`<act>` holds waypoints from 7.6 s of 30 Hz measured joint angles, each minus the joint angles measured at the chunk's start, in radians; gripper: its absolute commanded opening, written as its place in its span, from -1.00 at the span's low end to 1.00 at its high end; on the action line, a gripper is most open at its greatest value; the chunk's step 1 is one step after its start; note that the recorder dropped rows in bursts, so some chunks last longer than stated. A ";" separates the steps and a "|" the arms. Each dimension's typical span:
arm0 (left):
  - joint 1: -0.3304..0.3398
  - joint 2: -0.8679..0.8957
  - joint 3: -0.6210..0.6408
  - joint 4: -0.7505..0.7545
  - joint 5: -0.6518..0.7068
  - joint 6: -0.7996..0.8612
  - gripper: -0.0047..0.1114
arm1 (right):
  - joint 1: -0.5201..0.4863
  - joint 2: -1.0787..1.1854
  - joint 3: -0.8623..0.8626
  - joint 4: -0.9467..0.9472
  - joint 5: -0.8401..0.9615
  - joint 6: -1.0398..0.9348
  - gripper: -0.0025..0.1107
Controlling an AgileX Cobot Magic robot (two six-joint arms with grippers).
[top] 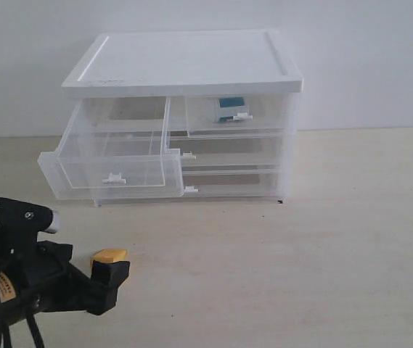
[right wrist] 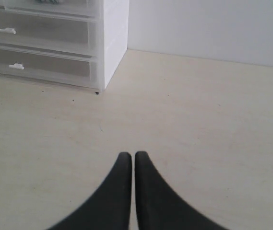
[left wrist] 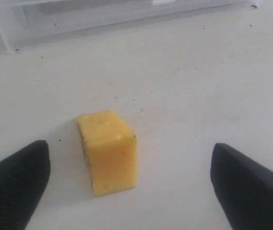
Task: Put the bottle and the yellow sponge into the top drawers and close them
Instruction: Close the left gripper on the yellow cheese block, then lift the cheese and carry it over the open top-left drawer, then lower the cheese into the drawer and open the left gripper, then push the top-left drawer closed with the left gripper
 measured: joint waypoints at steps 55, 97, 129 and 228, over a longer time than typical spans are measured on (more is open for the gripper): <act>0.000 0.205 -0.225 -0.071 0.186 0.093 -0.84 | 0.000 0.000 0.000 0.000 0.000 0.000 -0.96; -0.063 -0.557 -0.366 -0.021 0.689 0.127 -0.85 | 0.000 0.000 0.000 0.002 0.000 0.000 -0.96; 0.082 -0.038 -0.695 0.109 0.707 0.085 -0.05 | 0.000 0.000 0.000 0.002 0.000 0.000 -0.96; 0.150 0.054 -0.698 -0.018 0.489 0.401 -0.85 | 0.000 0.000 0.000 0.002 0.000 0.000 -0.96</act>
